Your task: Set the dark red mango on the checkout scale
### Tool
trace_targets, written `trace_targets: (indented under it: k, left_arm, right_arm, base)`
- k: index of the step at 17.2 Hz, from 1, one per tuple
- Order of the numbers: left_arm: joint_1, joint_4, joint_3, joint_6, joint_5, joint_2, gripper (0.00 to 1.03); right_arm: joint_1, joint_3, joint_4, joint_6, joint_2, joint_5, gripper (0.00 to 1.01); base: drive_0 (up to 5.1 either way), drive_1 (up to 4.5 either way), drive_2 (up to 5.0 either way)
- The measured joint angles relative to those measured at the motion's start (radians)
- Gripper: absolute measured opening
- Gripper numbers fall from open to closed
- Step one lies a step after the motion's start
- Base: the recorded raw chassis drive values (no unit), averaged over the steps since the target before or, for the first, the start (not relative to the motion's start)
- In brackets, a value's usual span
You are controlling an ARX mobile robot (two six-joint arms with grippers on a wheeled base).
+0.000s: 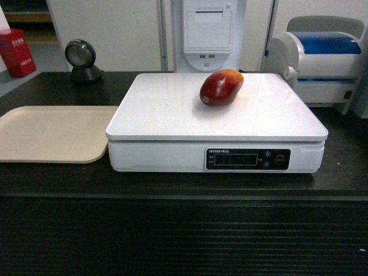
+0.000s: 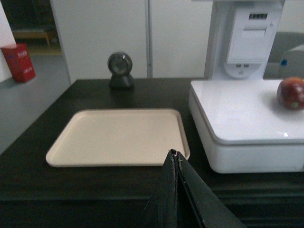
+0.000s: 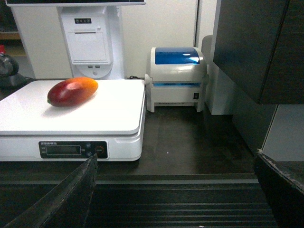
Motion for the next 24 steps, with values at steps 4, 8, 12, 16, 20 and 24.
trace_targets:
  k: [4, 8, 12, 16, 20, 24]
  left_arm:
    - [0.000, -0.043, 0.000, 0.000, 0.000, -0.045, 0.02]
    - [0.000, -0.174, 0.000, 0.000, 0.000, -0.187, 0.02]
    - [0.000, -0.273, 0.000, 0.000, 0.000, -0.289, 0.02]
    - [0.000, -0.348, 0.000, 0.000, 0.000, -0.365, 0.02]
    - [0.000, -0.444, 0.003, 0.000, -0.001, -0.442, 0.02]
    - [0.000, -0.568, 0.000, 0.000, -0.001, -0.553, 0.02]
  right_arm:
    - [0.000, 0.000, 0.000, 0.000, 0.000, 0.000, 0.98]
    - [0.000, 0.000, 0.000, 0.000, 0.000, 0.000, 0.98]
    - [0.000, 0.000, 0.000, 0.000, 0.000, 0.000, 0.98]
    - [0.000, 0.000, 0.000, 0.000, 0.000, 0.000, 0.98]
    - [0.000, 0.000, 0.000, 0.000, 0.000, 0.000, 0.98]
    - [0.000, 0.000, 0.000, 0.000, 0.000, 0.000, 0.98]
  base:
    - [0.0, 0.00, 0.0]
    - [0.0, 0.00, 0.0]
    - [0.0, 0.00, 0.0]
    - [0.0, 0.00, 0.0]
    - [0.0, 0.00, 0.0]
    - [0.0, 0.00, 0.0]
